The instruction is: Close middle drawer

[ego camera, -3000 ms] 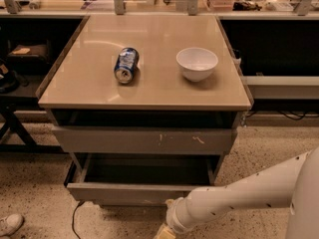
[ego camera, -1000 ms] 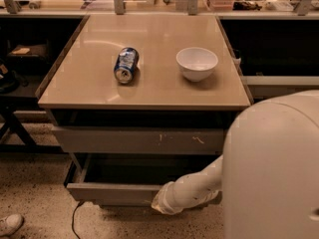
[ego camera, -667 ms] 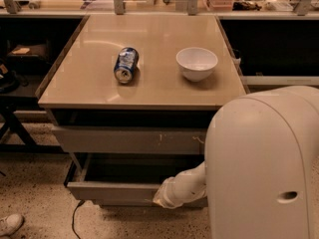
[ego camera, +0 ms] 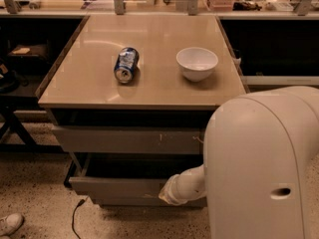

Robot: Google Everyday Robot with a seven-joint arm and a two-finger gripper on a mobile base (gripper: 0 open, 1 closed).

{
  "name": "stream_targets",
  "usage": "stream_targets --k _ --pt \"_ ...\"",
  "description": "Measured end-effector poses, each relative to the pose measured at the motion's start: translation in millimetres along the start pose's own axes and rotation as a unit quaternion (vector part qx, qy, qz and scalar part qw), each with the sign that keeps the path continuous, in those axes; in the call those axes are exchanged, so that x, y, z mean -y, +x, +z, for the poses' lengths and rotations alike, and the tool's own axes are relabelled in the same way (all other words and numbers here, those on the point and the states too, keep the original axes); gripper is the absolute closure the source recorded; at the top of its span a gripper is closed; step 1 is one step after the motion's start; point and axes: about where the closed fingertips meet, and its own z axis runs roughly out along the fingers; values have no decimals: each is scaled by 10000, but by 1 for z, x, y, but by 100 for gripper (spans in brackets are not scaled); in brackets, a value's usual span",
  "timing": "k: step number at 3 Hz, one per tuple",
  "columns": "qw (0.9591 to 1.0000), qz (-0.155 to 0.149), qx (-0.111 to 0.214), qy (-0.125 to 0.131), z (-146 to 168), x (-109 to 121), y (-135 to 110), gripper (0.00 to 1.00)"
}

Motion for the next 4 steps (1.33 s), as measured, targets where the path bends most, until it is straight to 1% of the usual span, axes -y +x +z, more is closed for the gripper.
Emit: stream_targets --k 1,4 --pt "10000 -1 0 -1 0 0 0 86" --pt "10000 -1 0 -2 0 -1 0 15"
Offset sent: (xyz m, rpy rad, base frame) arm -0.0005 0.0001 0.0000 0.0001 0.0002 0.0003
